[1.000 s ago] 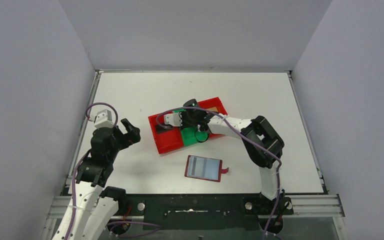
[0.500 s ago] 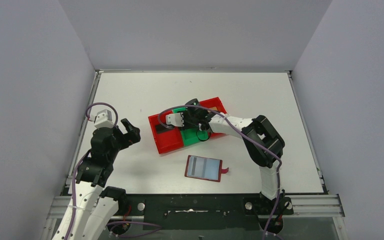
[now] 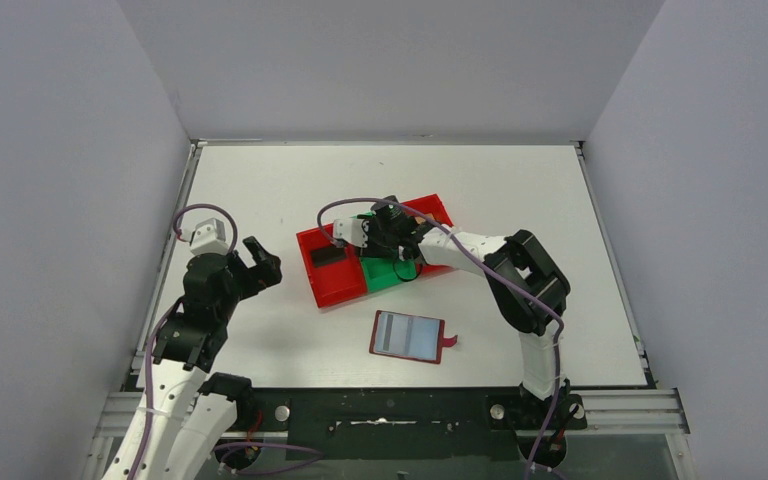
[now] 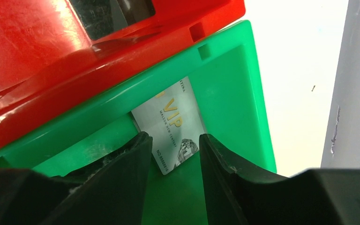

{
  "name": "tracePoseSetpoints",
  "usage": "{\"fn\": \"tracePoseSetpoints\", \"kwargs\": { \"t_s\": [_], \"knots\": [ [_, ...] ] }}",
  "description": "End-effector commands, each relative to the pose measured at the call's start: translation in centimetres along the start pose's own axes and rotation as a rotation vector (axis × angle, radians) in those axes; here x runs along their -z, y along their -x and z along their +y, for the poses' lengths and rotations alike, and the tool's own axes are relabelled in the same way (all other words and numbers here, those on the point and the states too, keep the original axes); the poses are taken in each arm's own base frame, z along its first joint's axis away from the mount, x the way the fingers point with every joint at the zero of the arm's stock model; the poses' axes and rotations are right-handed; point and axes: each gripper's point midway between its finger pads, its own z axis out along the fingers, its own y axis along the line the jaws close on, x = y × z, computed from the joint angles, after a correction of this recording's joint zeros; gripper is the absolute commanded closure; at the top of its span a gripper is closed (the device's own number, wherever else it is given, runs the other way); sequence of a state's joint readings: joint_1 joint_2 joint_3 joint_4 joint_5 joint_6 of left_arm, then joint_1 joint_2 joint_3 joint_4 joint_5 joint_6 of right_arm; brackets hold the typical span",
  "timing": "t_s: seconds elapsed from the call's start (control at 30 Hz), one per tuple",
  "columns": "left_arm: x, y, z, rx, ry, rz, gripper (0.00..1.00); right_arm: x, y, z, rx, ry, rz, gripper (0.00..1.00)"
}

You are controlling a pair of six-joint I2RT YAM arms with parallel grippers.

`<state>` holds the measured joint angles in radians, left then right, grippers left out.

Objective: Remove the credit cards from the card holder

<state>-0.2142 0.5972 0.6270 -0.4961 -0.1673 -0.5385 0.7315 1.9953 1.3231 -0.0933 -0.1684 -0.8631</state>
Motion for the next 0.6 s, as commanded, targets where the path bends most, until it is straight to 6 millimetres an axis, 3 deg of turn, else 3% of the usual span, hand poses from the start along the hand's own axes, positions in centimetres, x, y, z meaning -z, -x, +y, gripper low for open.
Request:
{"fn": "tracePoseSetpoints", "kwargs": {
  "t_s": [0.0, 0.17, 0.4, 0.57],
  "knots": [
    [-0.2, 1.1, -0.8, 0.0, -0.039, -0.042, 0.06, 2.2, 2.9, -4.4, -0.068, -0.135, -0.083, 0.56],
    [-0.3, 1.0, -0.9, -0.004, -0.046, -0.038, 0.06, 3.3, 3.8, -5.3, -0.127, -0.173, -0.116, 0.56],
    [-0.3, 0.9, -0.9, -0.005, -0.046, -0.035, 0.06, 7.7, 6.0, -8.1, -0.284, -0.326, -0.229, 0.52],
    [-0.3, 0.9, -1.0, -0.005, -0.05, -0.033, 0.06, 10.8, 6.1, -7.9, -0.47, -0.387, -0.295, 0.49]
  ]
}}
